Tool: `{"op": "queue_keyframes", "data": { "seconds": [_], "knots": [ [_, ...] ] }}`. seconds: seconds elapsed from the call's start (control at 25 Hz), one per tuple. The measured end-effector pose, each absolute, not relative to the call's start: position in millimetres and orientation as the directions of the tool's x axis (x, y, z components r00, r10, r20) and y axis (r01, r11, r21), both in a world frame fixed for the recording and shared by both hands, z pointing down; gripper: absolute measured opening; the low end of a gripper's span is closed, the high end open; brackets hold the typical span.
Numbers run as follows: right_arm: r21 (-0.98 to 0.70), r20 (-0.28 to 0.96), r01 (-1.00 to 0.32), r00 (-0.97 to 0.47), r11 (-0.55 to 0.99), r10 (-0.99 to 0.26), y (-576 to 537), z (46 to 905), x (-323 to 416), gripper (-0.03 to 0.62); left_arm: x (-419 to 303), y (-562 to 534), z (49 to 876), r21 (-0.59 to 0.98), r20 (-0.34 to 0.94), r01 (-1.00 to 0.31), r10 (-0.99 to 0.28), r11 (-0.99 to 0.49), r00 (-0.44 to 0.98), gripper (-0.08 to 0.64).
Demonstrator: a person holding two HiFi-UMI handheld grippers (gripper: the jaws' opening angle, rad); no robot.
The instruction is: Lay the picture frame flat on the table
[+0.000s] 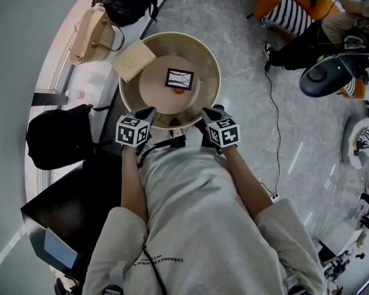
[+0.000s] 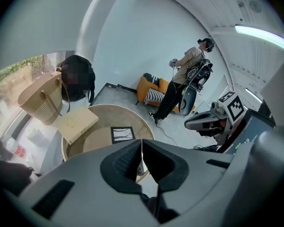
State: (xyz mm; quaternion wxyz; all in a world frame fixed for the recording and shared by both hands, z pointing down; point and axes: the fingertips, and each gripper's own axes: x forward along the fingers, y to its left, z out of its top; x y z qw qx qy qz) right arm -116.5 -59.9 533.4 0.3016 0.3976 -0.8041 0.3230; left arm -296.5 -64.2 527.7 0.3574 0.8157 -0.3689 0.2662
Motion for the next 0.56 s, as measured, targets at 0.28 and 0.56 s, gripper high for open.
{"op": "queue_keyframes", "data": {
  "seconds": [0.28,0.56],
  "knots": [
    [-0.229,0.766,-0.825,-0.48,0.516,-0.428,-57.9,536.8,-118.3,0.034,-297.1,-66.6,527.8,0.381,0.699,-0.79,-0.41,-0.48,0.586,0.023],
    [-0.231,0.766,-0.828,-0.479,0.512,-0.429,-56.8,530.2,-130.9,0.034,-307.5,-62.8,525.6,0.394,0.692,-0.783,-0.406,-0.481,0.597,0.023]
  ]
}}
